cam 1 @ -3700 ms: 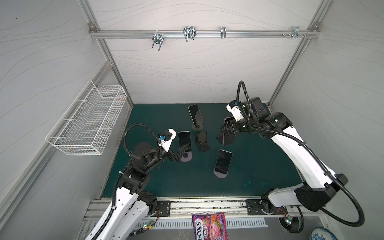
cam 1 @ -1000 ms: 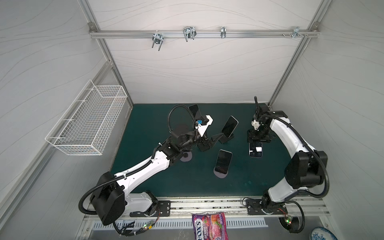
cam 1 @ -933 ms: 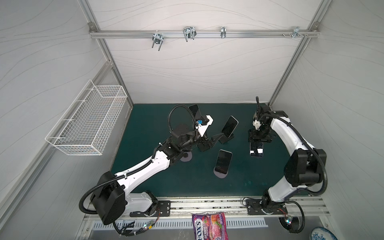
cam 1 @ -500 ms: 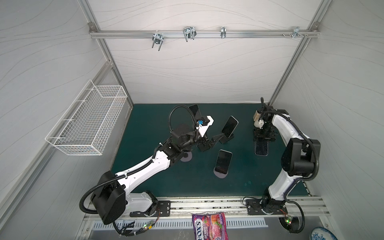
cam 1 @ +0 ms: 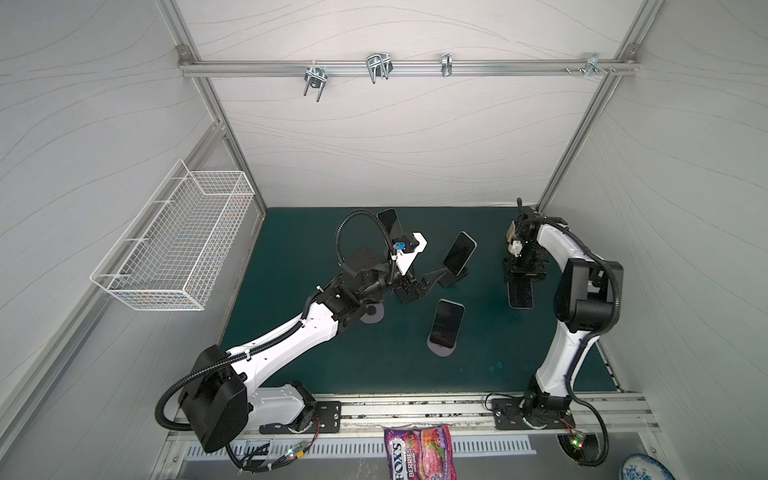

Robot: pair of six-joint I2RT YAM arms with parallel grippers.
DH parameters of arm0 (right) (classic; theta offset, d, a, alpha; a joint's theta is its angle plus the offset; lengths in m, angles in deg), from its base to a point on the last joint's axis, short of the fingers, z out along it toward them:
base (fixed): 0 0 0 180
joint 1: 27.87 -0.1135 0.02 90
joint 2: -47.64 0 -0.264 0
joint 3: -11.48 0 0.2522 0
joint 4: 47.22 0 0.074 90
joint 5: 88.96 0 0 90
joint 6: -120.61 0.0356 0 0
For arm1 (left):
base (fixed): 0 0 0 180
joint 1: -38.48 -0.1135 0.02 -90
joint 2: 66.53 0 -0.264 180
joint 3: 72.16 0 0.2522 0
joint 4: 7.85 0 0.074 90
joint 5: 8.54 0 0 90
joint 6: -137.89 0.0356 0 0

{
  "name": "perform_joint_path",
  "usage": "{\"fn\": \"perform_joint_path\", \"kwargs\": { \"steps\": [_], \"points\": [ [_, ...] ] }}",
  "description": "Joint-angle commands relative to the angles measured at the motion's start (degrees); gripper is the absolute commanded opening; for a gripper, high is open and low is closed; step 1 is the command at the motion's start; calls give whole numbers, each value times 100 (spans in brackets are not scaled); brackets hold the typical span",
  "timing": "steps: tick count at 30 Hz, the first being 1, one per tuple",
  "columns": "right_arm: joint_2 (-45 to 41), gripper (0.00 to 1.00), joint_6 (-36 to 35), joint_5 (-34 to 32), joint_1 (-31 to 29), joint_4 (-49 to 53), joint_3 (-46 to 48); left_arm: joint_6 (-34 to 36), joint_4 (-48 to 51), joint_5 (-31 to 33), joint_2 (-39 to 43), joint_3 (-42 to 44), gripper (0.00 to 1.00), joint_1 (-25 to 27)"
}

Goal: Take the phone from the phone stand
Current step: 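Lower the pink-edged phone with the right gripper while the left arm reaches forward, then set the pink-edged phone flat on the table and open the right gripper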

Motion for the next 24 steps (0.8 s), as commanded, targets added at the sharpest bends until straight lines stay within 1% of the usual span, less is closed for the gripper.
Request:
{"fn": "perform_joint_path", "kwargs": {
  "steps": [1,17,20,24],
  "points": [
    [152,56,-168,123,23,104,-126,150,-166,52,140,30,95,19],
    [781,58,-164,-84,23,108,-360,122,-221,218,163,145,95,21],
    [816,59,-137,-118,26,75,-353,121,-216,245,171,126,95,15],
    [874,64,-112,-211,29,40,-364,111,-181,327,254,159,95,17]
  ]
}}
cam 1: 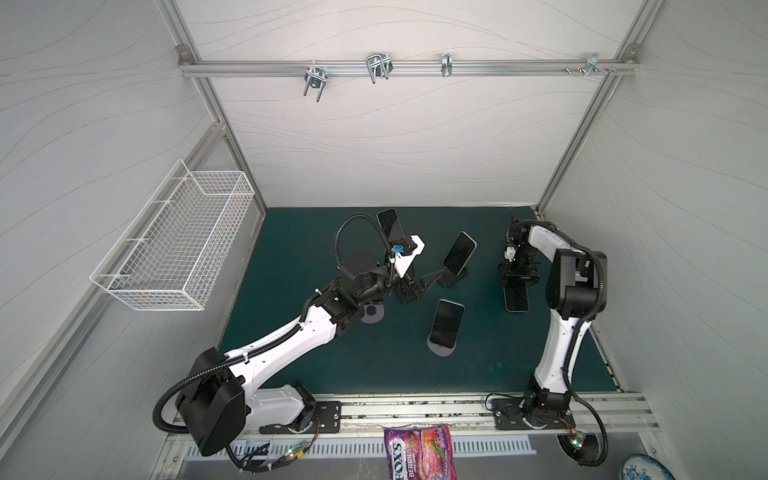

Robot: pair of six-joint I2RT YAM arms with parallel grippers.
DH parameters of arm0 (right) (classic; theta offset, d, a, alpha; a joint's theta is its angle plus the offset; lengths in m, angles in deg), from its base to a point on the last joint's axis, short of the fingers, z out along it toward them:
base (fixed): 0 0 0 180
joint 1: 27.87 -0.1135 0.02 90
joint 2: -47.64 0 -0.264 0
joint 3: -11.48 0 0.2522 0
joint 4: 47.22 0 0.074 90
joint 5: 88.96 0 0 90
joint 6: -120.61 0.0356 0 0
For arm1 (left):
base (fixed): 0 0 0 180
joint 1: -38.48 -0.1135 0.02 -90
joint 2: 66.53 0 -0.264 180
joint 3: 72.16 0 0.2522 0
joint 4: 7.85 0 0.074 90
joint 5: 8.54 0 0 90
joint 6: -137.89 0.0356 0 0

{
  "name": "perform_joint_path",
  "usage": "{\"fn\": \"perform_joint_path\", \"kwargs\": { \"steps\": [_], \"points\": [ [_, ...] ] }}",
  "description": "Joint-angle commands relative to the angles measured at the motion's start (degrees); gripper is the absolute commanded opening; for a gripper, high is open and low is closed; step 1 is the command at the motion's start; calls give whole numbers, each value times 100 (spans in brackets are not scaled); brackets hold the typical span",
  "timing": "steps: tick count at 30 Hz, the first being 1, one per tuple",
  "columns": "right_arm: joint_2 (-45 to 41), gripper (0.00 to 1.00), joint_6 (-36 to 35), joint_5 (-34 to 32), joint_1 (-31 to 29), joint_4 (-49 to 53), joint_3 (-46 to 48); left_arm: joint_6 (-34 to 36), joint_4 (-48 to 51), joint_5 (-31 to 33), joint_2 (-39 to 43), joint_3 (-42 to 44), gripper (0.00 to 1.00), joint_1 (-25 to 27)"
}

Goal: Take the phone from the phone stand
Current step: 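Set the pink-edged phone flat on the table and open the right gripper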

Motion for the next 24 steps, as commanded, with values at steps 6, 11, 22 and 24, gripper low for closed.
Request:
{"fn": "perform_joint_path", "kwargs": {
  "steps": [6,11,22,24],
  "points": [
    [212,71,4,-130,27,78,-180,110,-89,223,352,85,95,21],
    [361,73,4,-37,36,79,-250,179,133,311,393,89,95,19],
    [411,80,5,-66,96,66,-268,162,160,321,336,-30,95,15],
    [385,81,5,-63,113,60,-270,148,131,336,344,-14,95,23]
  ]
}}
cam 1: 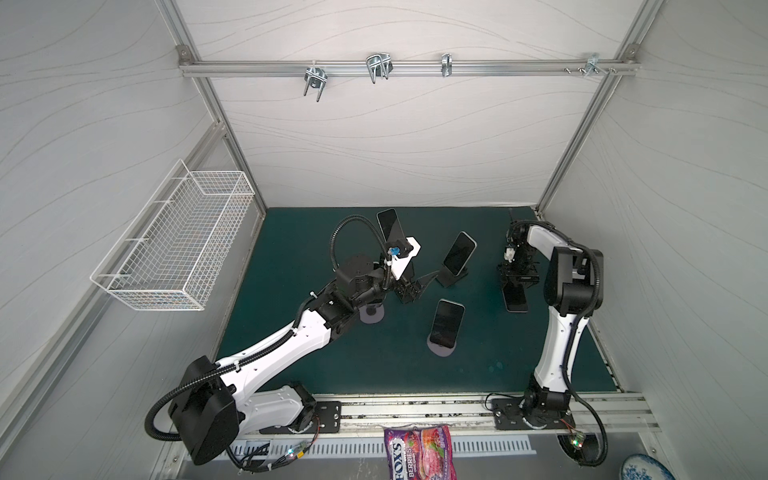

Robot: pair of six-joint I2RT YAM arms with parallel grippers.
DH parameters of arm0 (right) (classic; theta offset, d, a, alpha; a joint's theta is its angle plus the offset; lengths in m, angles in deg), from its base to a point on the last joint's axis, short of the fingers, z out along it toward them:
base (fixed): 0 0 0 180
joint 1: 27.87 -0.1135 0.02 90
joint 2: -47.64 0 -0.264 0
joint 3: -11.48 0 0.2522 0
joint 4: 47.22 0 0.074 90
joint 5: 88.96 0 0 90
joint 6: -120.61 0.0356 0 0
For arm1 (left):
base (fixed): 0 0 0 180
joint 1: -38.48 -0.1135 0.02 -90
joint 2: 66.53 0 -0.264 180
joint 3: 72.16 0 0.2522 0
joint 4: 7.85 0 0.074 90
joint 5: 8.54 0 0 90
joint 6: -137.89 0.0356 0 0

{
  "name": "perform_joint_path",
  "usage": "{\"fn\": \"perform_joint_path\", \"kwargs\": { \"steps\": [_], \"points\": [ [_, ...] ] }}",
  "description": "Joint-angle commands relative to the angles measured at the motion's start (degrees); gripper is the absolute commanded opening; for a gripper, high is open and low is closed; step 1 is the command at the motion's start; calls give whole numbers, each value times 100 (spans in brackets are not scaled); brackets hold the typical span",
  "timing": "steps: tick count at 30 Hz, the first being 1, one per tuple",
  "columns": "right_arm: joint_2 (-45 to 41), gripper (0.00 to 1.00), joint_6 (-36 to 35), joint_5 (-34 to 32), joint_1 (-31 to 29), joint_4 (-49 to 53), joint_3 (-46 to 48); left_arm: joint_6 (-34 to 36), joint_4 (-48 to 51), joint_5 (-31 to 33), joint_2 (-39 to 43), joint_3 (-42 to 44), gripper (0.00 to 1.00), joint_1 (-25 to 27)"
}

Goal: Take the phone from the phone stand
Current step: 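Set the pink-edged phone flat on the table and open the right gripper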

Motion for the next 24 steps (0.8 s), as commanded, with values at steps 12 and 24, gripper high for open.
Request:
{"fn": "perform_joint_path", "kwargs": {
  "steps": [12,24],
  "points": [
    [21,78,43,233,145,85,-155,55,65,353,228,-114,95,22],
    [-19,72,38,59,141,59,-78,107,216,552,442,-23,95,21]
  ]
}}
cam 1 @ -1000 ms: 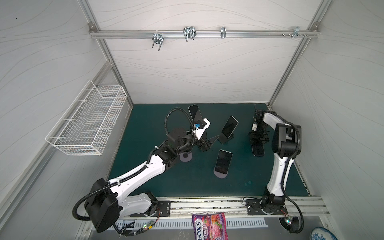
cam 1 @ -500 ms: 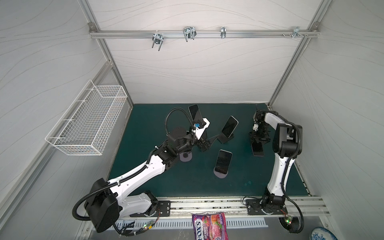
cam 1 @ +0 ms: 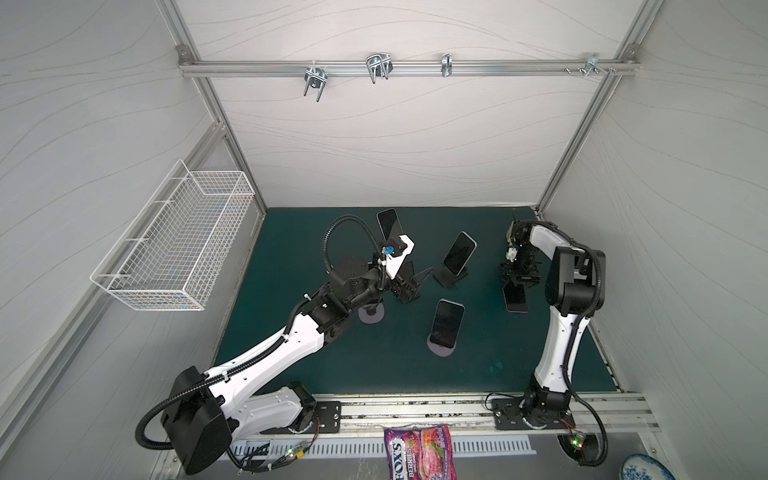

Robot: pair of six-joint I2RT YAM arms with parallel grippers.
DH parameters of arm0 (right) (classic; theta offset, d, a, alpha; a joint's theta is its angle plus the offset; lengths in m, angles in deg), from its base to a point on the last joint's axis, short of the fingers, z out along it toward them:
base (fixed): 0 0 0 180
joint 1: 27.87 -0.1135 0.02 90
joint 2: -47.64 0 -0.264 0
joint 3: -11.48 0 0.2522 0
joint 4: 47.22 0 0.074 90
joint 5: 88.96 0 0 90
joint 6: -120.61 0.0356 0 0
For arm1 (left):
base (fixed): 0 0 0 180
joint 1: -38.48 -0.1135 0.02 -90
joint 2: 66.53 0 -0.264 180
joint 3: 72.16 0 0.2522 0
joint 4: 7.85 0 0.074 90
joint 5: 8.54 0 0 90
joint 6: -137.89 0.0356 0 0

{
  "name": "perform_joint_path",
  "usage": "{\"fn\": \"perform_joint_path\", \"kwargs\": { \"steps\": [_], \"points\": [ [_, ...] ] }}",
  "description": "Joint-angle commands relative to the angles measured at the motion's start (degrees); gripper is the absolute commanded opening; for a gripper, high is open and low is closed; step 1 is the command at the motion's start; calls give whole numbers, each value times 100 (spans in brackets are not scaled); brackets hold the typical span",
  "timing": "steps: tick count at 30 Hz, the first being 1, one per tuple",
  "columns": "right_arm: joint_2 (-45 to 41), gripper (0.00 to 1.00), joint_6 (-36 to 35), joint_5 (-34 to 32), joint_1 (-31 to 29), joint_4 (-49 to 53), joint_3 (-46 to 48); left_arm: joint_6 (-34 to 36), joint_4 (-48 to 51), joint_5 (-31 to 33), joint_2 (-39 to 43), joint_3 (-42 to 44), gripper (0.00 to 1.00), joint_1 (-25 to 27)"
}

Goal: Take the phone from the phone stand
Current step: 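Set the pink-edged phone flat on the table and open the right gripper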

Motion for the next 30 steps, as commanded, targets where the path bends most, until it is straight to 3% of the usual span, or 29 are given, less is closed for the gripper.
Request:
{"fn": "perform_joint_path", "kwargs": {
  "steps": [1,9,14,25,30],
  "points": [
    [-27,71,-42,-155,39,62,-46,103,-94,62,87,-25,95,26],
    [-83,71,-102,-330,-72,45,65,127,-93,44,143,-51,95,29],
    [-141,83,-128,-313,-209,64,52,115,-40,56,206,-40,95,22],
    [-626,88,103,-10,-158,214,-91,65,212,278,439,-107,95,25],
    [-922,90,241,-210,-360,213,-62,-158,440,513,442,-271,94,28]
  ]
}}
